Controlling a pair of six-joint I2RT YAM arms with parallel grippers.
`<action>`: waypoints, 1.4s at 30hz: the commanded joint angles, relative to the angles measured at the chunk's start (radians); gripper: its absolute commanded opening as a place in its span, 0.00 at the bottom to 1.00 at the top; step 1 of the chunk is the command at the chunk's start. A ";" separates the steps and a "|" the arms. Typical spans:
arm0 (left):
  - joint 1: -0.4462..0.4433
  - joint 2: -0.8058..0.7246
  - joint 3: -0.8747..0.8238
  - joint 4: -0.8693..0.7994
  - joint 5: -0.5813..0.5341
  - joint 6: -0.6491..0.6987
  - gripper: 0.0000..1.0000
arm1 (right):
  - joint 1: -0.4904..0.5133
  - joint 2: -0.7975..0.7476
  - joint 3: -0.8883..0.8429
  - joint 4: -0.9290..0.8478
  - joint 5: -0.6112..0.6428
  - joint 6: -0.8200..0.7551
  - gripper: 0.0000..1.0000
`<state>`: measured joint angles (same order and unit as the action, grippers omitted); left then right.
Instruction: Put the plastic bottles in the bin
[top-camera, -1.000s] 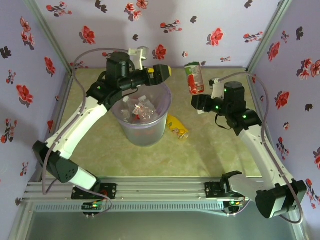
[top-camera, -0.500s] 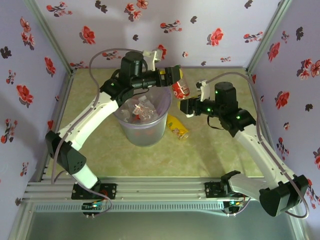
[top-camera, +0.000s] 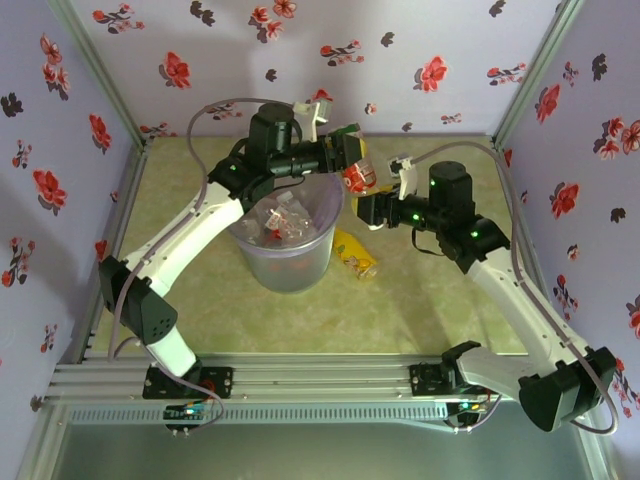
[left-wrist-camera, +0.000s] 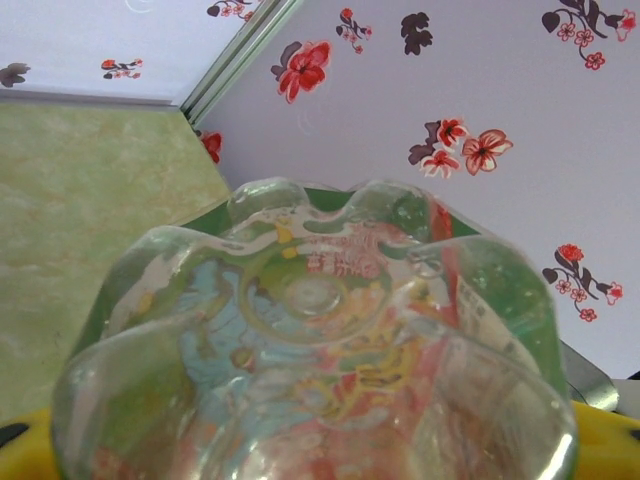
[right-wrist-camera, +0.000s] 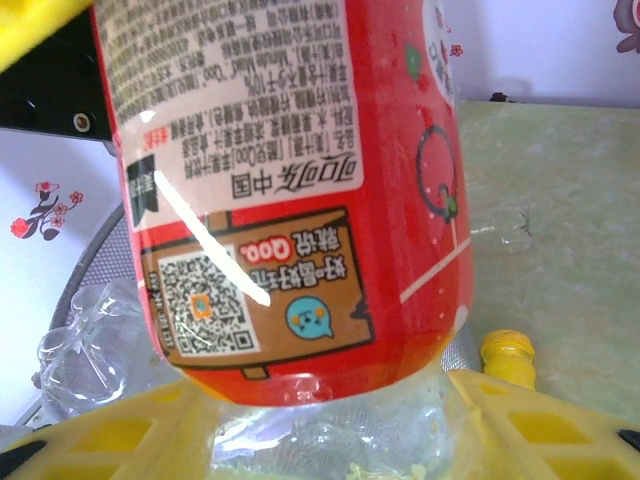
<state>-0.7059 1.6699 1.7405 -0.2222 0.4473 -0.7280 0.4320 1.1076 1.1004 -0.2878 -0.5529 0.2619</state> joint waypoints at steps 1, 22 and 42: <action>-0.002 0.007 0.025 0.084 0.021 -0.017 0.57 | 0.007 0.009 0.025 0.029 -0.007 -0.021 0.61; 0.238 -0.211 0.052 -0.140 -0.178 0.177 0.34 | -0.281 -0.183 -0.104 -0.093 0.207 0.152 0.99; 0.243 -0.314 -0.254 -0.225 -0.486 0.364 0.00 | -0.279 -0.103 -0.228 -0.082 0.170 0.155 0.98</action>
<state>-0.4458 1.3491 1.4998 -0.4538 0.0166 -0.4095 0.1543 0.9833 0.9024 -0.3901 -0.3614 0.4046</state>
